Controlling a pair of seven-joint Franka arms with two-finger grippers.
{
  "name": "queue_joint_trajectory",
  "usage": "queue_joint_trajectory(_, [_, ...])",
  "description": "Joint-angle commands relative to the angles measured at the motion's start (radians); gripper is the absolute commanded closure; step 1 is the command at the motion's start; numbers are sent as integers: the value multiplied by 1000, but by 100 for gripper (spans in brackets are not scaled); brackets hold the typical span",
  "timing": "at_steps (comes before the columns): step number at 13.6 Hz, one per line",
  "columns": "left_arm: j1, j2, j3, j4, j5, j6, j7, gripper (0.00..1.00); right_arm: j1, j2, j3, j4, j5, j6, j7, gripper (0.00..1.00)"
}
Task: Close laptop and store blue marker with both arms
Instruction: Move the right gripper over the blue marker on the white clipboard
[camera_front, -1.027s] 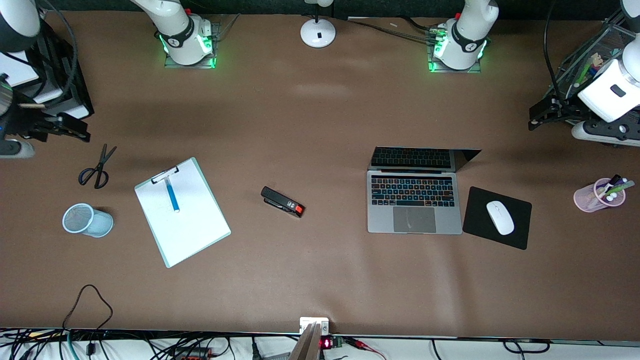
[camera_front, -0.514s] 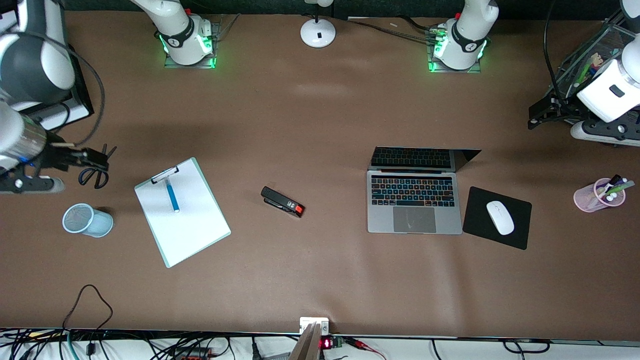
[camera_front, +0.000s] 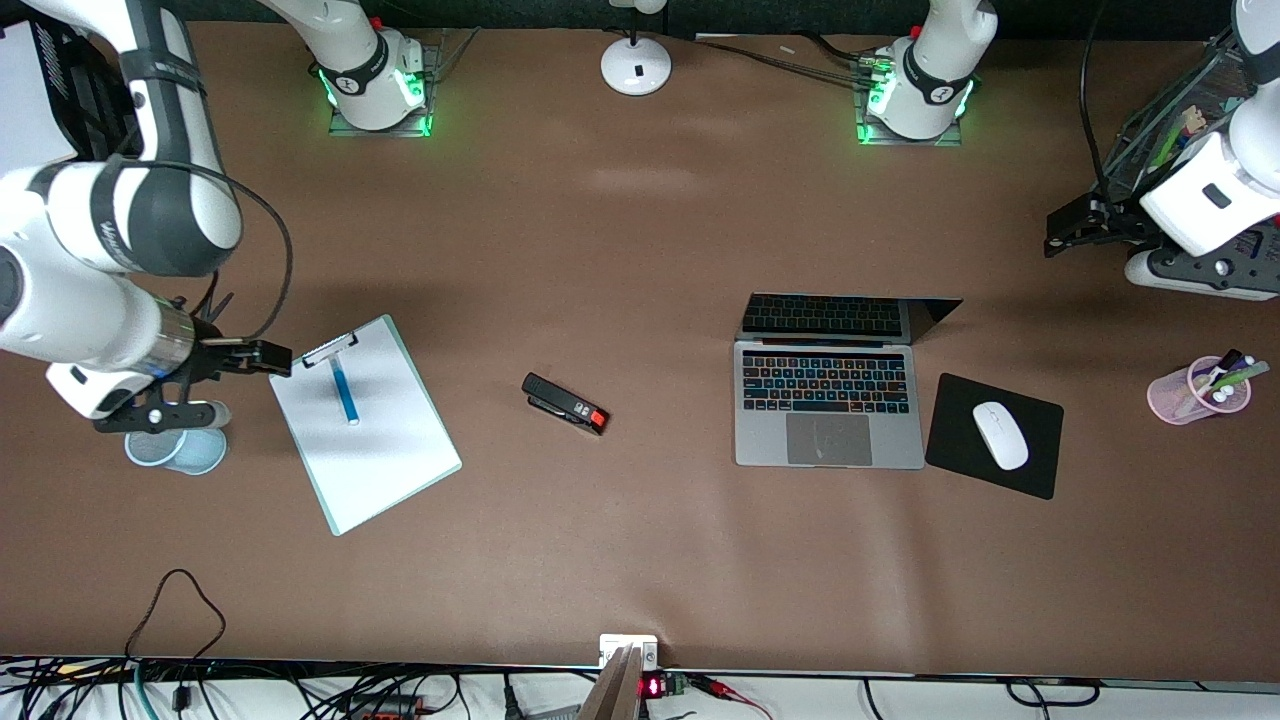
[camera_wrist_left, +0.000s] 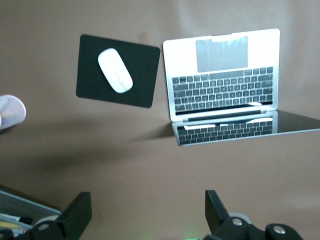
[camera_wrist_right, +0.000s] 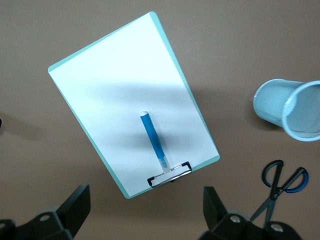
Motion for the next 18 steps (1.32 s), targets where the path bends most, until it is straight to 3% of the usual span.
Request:
queue_joint_trajectory(1, [5, 39, -4, 32, -27, -56, 4, 29, 24, 48, 0, 14, 16, 41, 9, 0])
queue_joint_trajectory(2, [3, 39, -4, 32, -29, -91, 7, 57, 31, 68, 0, 14, 15, 56, 9, 0])
queue_joint_trajectory(4, [0, 39, -6, 32, -29, -110, 6, 94, 35, 112, 0, 14, 13, 90, -2, 0])
queue_joint_trajectory(5, [-2, 39, -7, 32, -31, -110, 6, 98, 38, 131, 0, 14, 9, 111, -3, 0])
queue_joint_trajectory(9, [1, 33, -49, 25, -41, -148, -35, 98, 35, 189, -1, 13, 7, 166, -143, 0])
queue_joint_trajectory(13, [3, 8, -136, -7, -110, -182, -199, 100, 31, 239, -3, 13, 10, 211, -247, 0])
queue_joint_trajectory(16, [5, -29, -239, -77, -113, -124, -320, 100, 25, 266, -3, 13, 16, 255, -330, 0])
queue_joint_trajectory(18, [6, -59, -274, -195, -113, 18, -342, 100, 12, 292, -3, 13, 16, 289, -332, 0])
